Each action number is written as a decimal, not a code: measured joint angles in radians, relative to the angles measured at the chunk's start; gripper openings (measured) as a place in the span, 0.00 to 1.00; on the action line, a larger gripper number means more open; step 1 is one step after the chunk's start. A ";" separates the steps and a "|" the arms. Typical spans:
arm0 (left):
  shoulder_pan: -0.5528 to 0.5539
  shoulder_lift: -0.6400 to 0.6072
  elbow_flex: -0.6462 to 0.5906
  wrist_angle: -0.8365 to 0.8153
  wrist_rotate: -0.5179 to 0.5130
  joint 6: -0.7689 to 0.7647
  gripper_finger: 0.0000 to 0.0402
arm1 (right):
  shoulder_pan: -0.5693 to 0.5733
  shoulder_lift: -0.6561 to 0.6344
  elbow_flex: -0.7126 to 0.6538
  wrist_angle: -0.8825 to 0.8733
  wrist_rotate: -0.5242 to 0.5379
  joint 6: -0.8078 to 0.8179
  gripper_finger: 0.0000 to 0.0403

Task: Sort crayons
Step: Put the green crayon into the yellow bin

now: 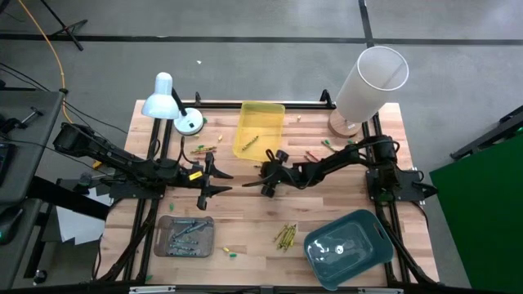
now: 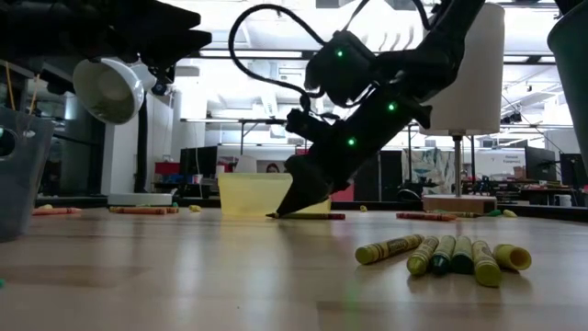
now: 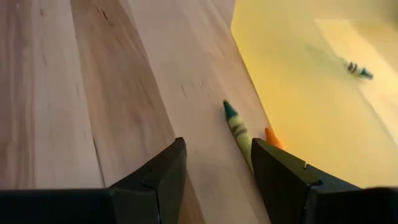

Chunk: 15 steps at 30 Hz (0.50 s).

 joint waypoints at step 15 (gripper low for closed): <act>0.000 0.000 0.000 -0.003 0.000 -0.001 0.36 | -0.026 0.017 0.000 -0.011 -0.001 0.049 0.44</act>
